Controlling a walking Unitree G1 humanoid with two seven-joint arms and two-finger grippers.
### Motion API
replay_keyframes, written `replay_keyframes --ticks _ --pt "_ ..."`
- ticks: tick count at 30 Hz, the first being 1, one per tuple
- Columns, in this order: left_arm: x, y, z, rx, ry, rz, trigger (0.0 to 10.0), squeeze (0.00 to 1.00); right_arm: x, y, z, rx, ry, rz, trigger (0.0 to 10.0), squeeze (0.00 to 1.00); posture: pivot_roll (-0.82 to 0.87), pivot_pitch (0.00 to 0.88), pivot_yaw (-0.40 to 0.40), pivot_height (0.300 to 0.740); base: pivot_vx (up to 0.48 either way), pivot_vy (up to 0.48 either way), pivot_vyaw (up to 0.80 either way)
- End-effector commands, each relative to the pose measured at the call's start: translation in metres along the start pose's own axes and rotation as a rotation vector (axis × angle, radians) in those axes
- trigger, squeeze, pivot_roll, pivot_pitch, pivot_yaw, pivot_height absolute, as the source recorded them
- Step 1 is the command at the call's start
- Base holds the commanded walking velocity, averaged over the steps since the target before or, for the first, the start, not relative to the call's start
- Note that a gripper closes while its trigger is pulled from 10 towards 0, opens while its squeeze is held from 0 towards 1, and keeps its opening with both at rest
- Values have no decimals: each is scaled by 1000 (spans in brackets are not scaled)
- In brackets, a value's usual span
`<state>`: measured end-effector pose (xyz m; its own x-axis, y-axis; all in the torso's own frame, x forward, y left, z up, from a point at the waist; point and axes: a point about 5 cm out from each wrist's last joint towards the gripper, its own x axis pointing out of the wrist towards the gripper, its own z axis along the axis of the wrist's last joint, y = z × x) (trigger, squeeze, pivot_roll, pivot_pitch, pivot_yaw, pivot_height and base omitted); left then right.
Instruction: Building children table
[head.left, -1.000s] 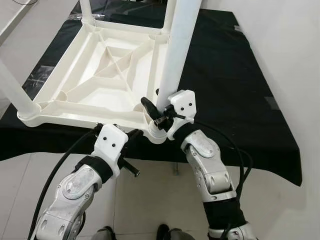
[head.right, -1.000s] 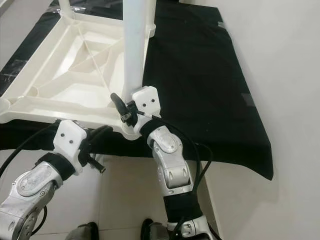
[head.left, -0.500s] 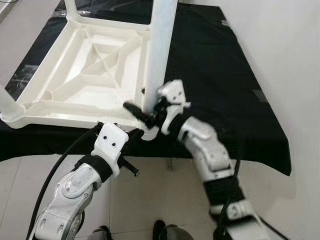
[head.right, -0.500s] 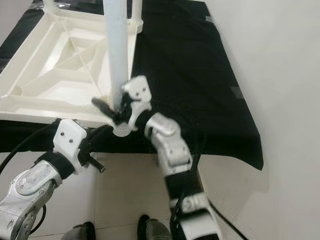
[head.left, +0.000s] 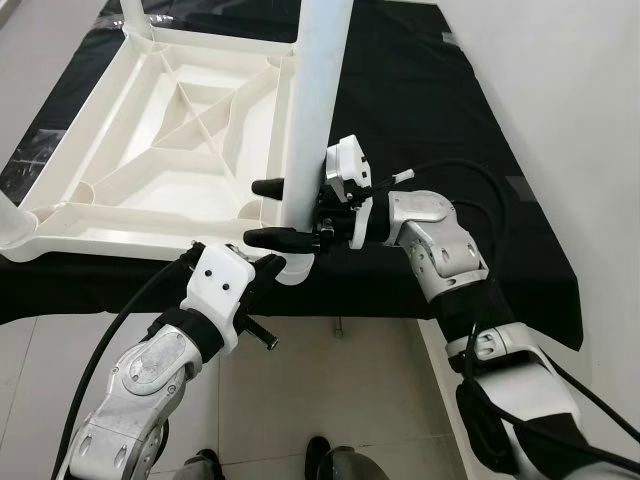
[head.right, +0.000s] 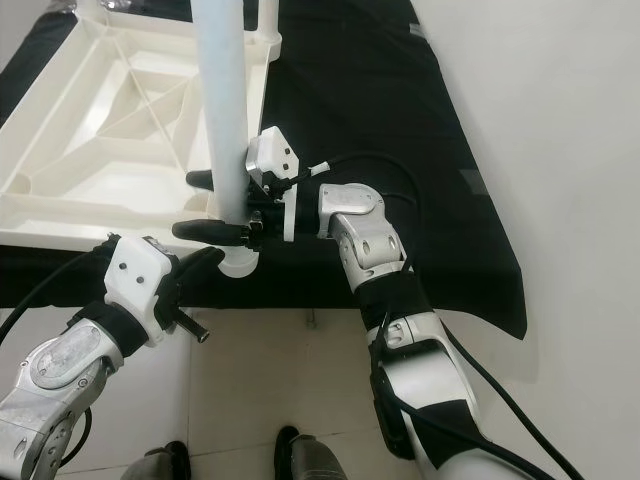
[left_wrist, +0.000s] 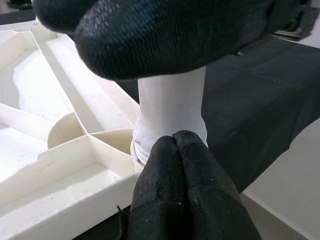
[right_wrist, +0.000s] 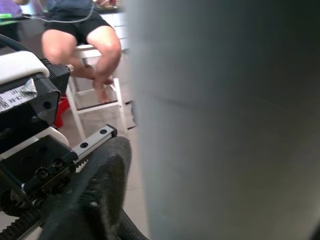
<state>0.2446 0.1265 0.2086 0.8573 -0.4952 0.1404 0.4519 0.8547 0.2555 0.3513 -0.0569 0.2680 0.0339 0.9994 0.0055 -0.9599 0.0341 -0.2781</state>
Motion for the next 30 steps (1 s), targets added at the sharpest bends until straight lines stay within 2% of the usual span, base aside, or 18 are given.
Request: replay_keyframes --ticks 1,12,14,18,19,20,21,22,23,24,25,26,27,28,29,30 --pt "-1 -3 -2 -4 7 -11 10000 0 2 3 -6 15 7 59 0 0 96 263 -167 740 0 0 0" --pt "-1 -2 -2 -1 11 -10 10000 0 -6 -1 -11 27 -17 44 0 0 97 267 -161 740 0 0 0" --pt "-2 -3 -2 -2 11 -9 10000 0 -15 0 -17 10 9 -10 0 0 98 270 -160 740 0 0 0" --pt "-2 -2 -2 -2 12 -9 10000 0 -23 0 -23 -4 30 -80 0 0 90 273 -163 740 0 0 0" --pt "-3 -2 -2 -2 13 -7 10000 0 -27 0 -27 8 31 -177 0 0 88 274 -168 740 0 0 0" --pt "-5 -2 -2 0 17 -8 10000 0 -30 1 -48 104 60 -523 0 0 104 272 -162 740 0 0 0" --pt "-5 -2 -2 0 17 -8 10000 0 -30 1 -48 104 60 -523 0 0 104 272 -162 740 0 0 0" --pt "-5 -2 -3 1 19 -9 10000 0 -33 3 -61 164 96 -724 0 0 104 272 -162 740 0 0 0" --pt "-6 0 -2 1 20 -5 10000 0 -29 24 -81 206 177 -852 0 0 112 290 -150 740 0 0 0" --pt "-6 1 -2 1 20 -2 10000 0 -27 39 -92 225 228 -925 0 0 112 290 -150 740 0 0 0" --pt "-6 1 -2 1 20 -2 10000 0 -27 39 -92 225 228 -925 0 0 112 290 -150 740 0 0 0" --pt "-7 2 -2 5 23 1 10000 0 -18 51 -96 246 229 -927 0 0 108 277 -148 740 0 0 0" --pt "-7 3 -2 8 24 5 10000 0 -8 55 -95 247 220 -921 0 0 108 273 -143 740 0 0 0" --pt "-7 3 -2 9 24 7 10000 0 -1 53 -92 242 201 -915 0 0 108 274 -144 740 0 0 0" --pt "-7 3 -2 9 24 7 10000 0 -1 53 -92 242 201 -915 0 0 108 274 -144 740 0 0 0" --pt "-7 4 -2 11 24 8 10000 0 7 49 -88 237 180 -889 0 0 108 272 -148 740 0 0 0"
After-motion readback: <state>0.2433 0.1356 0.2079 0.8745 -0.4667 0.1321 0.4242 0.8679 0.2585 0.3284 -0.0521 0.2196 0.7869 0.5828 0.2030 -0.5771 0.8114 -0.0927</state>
